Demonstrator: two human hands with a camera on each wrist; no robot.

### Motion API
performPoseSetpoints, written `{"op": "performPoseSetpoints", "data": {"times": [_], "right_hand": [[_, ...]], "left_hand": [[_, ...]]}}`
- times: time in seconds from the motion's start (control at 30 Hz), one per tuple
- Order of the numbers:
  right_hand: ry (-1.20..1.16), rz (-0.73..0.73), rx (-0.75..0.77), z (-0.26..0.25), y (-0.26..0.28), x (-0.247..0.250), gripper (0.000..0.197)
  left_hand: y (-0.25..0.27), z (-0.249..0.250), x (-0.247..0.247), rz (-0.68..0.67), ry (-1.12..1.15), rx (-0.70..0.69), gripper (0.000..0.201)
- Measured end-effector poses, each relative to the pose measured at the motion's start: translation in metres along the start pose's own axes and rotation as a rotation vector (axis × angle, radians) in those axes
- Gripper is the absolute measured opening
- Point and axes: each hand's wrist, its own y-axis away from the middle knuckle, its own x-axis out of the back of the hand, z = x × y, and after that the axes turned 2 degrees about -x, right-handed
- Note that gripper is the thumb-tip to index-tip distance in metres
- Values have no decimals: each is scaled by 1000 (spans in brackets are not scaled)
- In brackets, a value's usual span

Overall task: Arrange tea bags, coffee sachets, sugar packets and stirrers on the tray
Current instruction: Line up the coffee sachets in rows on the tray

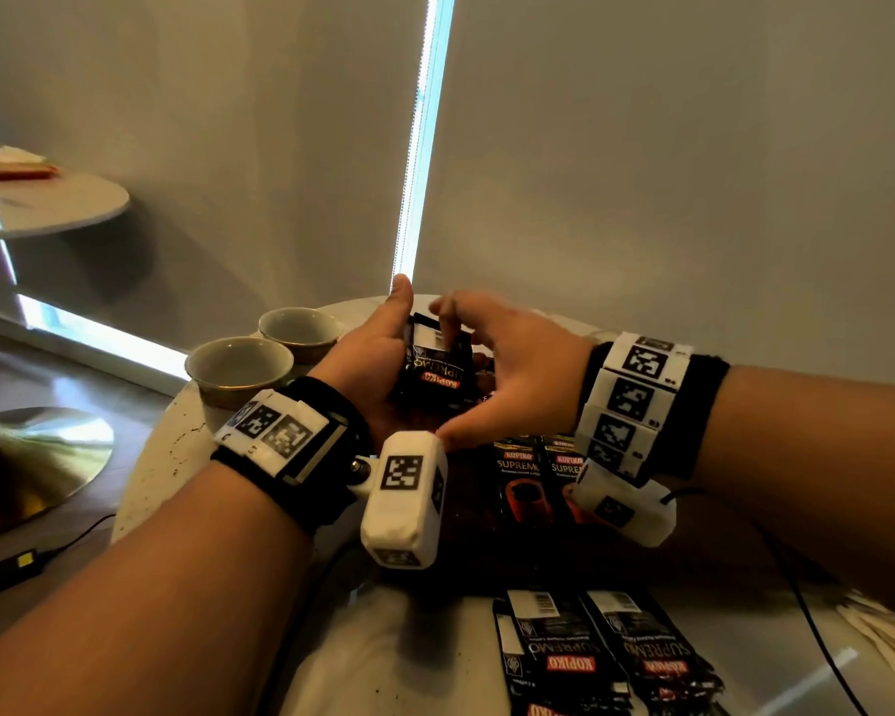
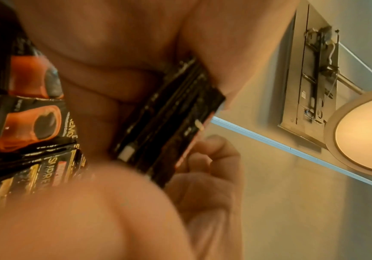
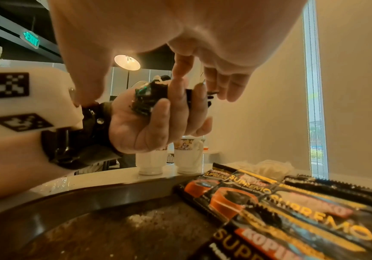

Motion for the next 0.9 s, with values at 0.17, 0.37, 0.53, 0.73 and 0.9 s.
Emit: {"op": "performPoseSetpoints", "data": {"times": [0.17,0.37,0.53,0.73,0.9], "right_hand": [[-83,36,38,3,0,-8,48],[-78,71,31,6,0,-4,42],[-78,93,-5,8,1,2,46],[63,107,29,16,5,5,59],[112,285,155,21,8,6,51]], "left_hand": [[-3,-2,2,-30,-72,27,86],[1,-3,5,-132,-12,-23,53],[1,-1,5,-107,-85,-57,49],[0,0,8,-19,-53,-84,67],[-4,0,10,34,-16,-124,61]]}}
